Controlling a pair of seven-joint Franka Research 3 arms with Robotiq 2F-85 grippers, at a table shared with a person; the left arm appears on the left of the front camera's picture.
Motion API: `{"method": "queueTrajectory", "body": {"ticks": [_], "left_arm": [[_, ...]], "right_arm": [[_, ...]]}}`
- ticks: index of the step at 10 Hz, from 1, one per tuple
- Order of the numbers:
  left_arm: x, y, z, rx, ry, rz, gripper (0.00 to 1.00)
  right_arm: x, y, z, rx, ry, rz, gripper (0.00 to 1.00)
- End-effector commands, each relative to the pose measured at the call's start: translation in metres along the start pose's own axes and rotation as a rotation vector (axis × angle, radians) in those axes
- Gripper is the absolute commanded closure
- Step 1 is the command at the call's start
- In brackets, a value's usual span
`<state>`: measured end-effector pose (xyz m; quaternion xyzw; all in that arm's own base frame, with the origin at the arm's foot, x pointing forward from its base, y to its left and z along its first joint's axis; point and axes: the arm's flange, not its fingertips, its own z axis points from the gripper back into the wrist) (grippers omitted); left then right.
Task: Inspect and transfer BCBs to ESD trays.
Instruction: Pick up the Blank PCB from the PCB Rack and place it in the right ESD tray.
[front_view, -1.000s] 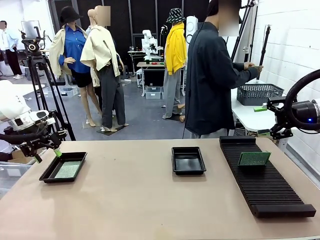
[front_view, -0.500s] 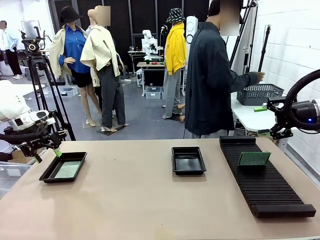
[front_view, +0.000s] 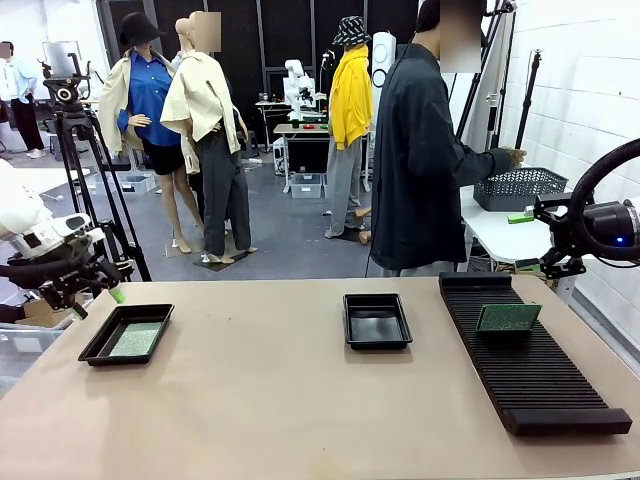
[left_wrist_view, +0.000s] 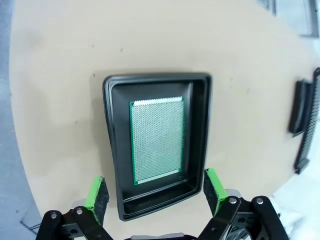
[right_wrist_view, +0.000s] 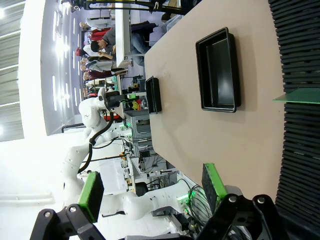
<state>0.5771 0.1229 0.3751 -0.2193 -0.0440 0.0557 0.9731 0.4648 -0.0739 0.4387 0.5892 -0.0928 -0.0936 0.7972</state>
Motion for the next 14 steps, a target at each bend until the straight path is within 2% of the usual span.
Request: {"method": "queueTrajectory", "body": {"ticks": [1,4,5,8,11,12,13,14], "left_arm": [[-0.006,0.008,0.018,-0.161,-0.074,0.014,0.0],[-0.006,0.021,0.031,-0.464,-0.037,0.022,0.0],[-0.006,0.025,0.033,-0.567,-0.028,-0.011,0.0],[-0.014,0.031,0.029,-0.74,-0.024,-0.074,0.0],[-0.028,0.029,0.027,-0.862,-0.084,-0.101,0.0],[-0.03,0.029,0.027,-0.865,-0.081,-0.122,0.0],[-0.029,0.027,0.025,-0.852,-0.039,-0.143,0.0],[-0.024,0.028,0.025,-0.832,-0.055,-0.088,0.0]], "right_arm": [[-0.001,0.001,-0.001,-0.014,-0.005,-0.001,0.0],[-0.001,0.001,-0.001,-0.014,-0.005,-0.001,0.0],[-0.001,0.001,-0.001,-0.014,-0.005,-0.001,0.0],[-0.001,0.001,-0.001,-0.014,-0.005,-0.001,0.0],[-0.001,0.001,-0.001,-0.014,-0.005,-0.001,0.0],[-0.001,0.001,-0.001,-0.014,-0.005,-0.001,0.0],[-0.001,0.001,-0.001,-0.014,-0.005,-0.001,0.0],[-0.001,0.001,-0.001,-0.014,-0.005,-0.001,0.0]]}}
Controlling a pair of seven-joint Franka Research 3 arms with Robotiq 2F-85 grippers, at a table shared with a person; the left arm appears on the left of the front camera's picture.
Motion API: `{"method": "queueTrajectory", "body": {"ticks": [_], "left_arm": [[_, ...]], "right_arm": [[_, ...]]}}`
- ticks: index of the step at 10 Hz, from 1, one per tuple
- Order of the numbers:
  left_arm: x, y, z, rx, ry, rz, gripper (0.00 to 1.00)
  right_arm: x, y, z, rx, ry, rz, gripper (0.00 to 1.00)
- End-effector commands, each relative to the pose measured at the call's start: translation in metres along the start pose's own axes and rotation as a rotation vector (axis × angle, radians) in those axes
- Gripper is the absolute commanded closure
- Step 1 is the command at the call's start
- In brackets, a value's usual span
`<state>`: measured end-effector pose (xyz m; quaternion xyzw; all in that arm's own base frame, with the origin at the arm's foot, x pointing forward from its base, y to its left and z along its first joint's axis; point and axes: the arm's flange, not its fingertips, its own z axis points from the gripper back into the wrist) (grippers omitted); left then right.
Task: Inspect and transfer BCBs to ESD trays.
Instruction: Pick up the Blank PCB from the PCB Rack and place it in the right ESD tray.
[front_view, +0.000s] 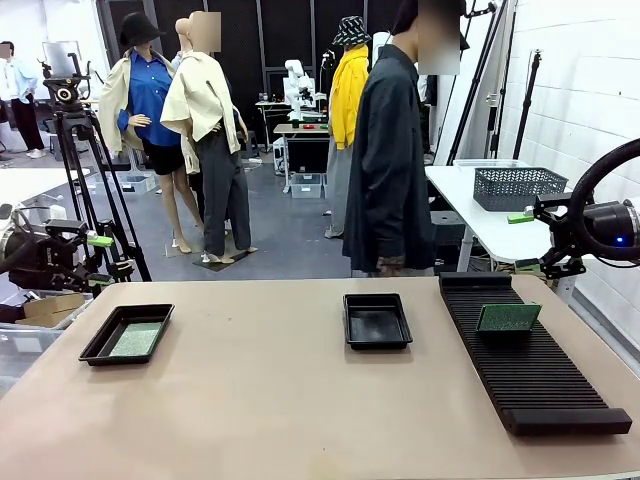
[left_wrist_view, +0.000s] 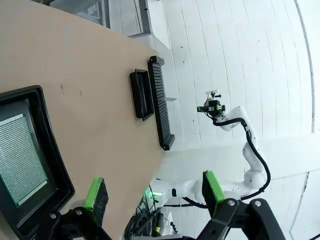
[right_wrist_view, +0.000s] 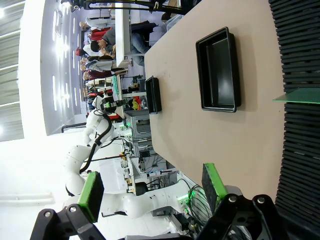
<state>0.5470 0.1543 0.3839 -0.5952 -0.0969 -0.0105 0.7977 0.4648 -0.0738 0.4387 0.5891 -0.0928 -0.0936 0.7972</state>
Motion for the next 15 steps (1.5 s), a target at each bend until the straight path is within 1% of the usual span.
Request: {"method": "queueTrajectory", "body": {"ticks": [1,5,7,8,9,10,12,13,15], "left_arm": [[0.001,0.001,0.001,0.014,-0.011,0.01,0.0],[0.001,0.001,0.001,0.014,-0.011,0.01,0.0],[0.001,0.001,0.001,0.014,-0.011,0.01,0.0],[0.001,0.001,0.001,0.014,-0.011,0.01,0.0],[0.001,0.001,0.001,0.014,-0.011,0.01,0.0],[0.001,0.001,0.001,0.014,-0.011,0.01,0.0],[0.001,0.001,0.001,0.014,-0.011,0.01,0.0],[0.001,0.001,0.001,0.014,-0.011,0.01,0.0],[0.001,0.001,0.001,0.014,-0.011,0.01,0.0]], "right_arm": [[-0.001,0.001,-0.001,-0.014,-0.005,-0.001,0.0],[0.0,0.0,0.0,0.0,0.0,0.0,0.0],[0.025,0.025,-0.004,-0.149,0.008,0.176,0.0],[0.043,0.04,-0.01,-0.233,0.048,0.302,0.0],[0.055,0.049,-0.015,-0.27,0.095,0.351,0.0],[0.068,0.059,-0.022,-0.332,0.161,0.398,0.0],[0.085,0.072,-0.036,-0.428,0.277,0.581,0.0],[0.092,0.077,-0.043,-0.466,0.331,0.64,0.0],[0.099,0.084,-0.059,-0.574,0.45,0.83,0.0]]}}
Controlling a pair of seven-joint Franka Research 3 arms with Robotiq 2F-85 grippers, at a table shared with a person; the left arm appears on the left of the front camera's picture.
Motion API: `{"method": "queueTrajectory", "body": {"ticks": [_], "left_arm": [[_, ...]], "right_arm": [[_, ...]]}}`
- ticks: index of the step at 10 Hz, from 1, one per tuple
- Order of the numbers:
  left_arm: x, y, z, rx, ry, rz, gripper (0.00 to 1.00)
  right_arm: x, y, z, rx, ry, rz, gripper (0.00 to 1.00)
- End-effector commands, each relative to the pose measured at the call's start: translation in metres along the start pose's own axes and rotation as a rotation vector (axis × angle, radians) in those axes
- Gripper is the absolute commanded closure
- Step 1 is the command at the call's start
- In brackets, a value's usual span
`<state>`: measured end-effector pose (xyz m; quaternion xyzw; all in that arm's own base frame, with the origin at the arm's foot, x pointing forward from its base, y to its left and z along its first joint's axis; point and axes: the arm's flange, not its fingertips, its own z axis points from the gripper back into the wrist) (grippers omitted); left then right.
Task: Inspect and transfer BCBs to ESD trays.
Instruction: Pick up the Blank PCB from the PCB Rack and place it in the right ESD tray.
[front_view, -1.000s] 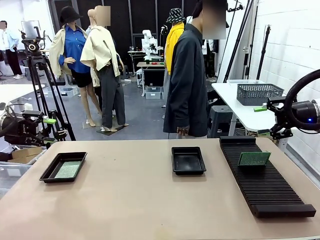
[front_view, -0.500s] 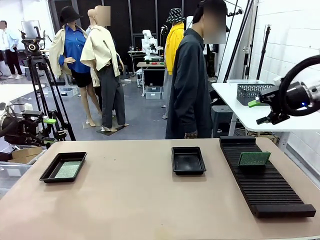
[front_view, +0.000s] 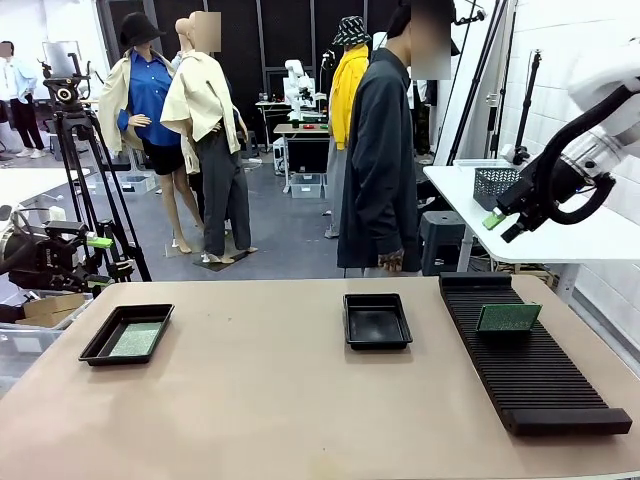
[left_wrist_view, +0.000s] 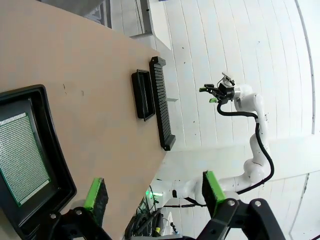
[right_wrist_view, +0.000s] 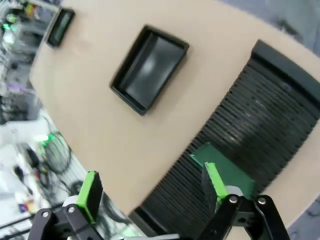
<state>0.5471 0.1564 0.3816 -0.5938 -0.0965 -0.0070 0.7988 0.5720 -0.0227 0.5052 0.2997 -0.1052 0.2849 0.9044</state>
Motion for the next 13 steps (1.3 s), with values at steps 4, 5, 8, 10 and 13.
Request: {"method": "queueTrajectory", "body": {"ticks": [4,5,8,10,13], "left_arm": [[0.002,-0.002,0.0,0.01,-0.008,0.005,0.0],[0.002,-0.002,0.0,0.01,-0.008,0.005,0.0],[0.002,-0.002,0.0,0.01,-0.008,0.005,0.0],[0.002,-0.002,0.0,0.01,-0.008,0.005,0.0],[0.002,-0.002,0.0,0.01,-0.008,0.005,0.0]], "right_arm": [[0.023,0.001,-0.027,-0.2,0.364,0.501,0.0],[0.026,0.001,-0.035,-0.193,0.398,0.565,0.0],[0.018,0.002,-0.061,-0.271,0.483,0.731,0.0],[0.012,-0.001,-0.072,-0.33,0.558,0.801,0.0],[0.01,-0.009,-0.082,-0.33,0.617,0.818,0.0]]}}
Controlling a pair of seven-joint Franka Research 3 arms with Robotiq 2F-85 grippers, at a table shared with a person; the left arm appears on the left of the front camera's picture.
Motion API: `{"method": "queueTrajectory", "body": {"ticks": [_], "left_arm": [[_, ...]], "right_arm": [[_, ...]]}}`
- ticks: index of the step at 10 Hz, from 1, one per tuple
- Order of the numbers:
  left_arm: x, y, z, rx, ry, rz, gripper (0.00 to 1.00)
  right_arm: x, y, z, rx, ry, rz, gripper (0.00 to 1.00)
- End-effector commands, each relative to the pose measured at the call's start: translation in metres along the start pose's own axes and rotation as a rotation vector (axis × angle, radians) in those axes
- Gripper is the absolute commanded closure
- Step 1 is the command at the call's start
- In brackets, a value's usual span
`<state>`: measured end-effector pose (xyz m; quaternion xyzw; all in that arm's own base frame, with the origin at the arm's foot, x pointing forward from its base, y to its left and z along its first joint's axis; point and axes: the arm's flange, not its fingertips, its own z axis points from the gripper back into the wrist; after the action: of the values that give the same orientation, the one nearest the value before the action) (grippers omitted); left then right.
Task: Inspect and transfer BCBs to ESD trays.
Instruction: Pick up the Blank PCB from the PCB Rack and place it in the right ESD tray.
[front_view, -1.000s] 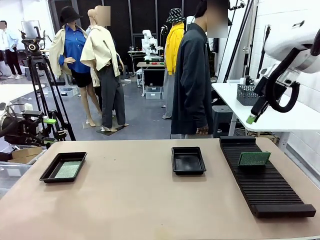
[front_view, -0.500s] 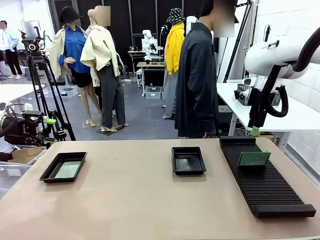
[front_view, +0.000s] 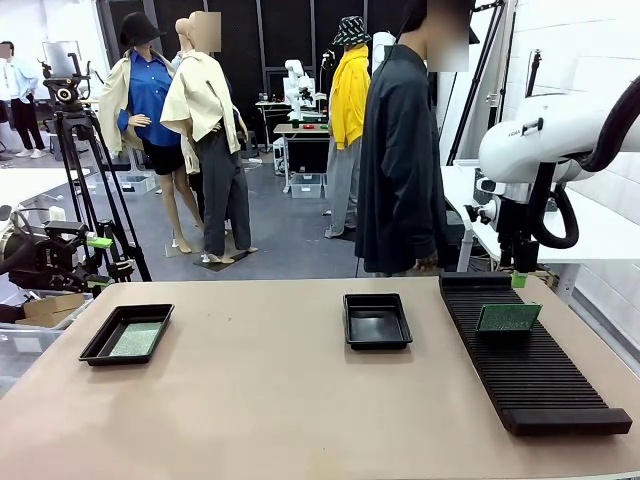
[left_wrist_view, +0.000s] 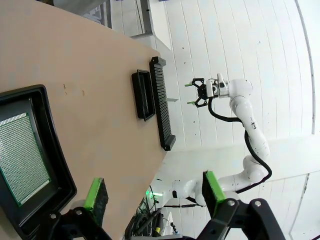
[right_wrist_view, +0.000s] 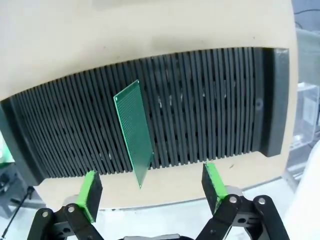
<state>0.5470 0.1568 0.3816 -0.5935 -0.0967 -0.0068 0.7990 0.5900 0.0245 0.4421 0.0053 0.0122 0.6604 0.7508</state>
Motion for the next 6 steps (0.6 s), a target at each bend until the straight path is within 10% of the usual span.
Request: {"method": "queueTrajectory", "body": {"ticks": [1,6], "left_arm": [[0.002,-0.002,-0.001,0.009,-0.007,0.004,0.0],[0.002,-0.002,-0.001,0.009,-0.007,0.004,0.0]], "right_arm": [[0.001,0.003,-0.007,-0.015,0.026,0.034,0.0],[-0.003,-0.001,-0.046,-0.003,0.014,0.005,0.0]]}}
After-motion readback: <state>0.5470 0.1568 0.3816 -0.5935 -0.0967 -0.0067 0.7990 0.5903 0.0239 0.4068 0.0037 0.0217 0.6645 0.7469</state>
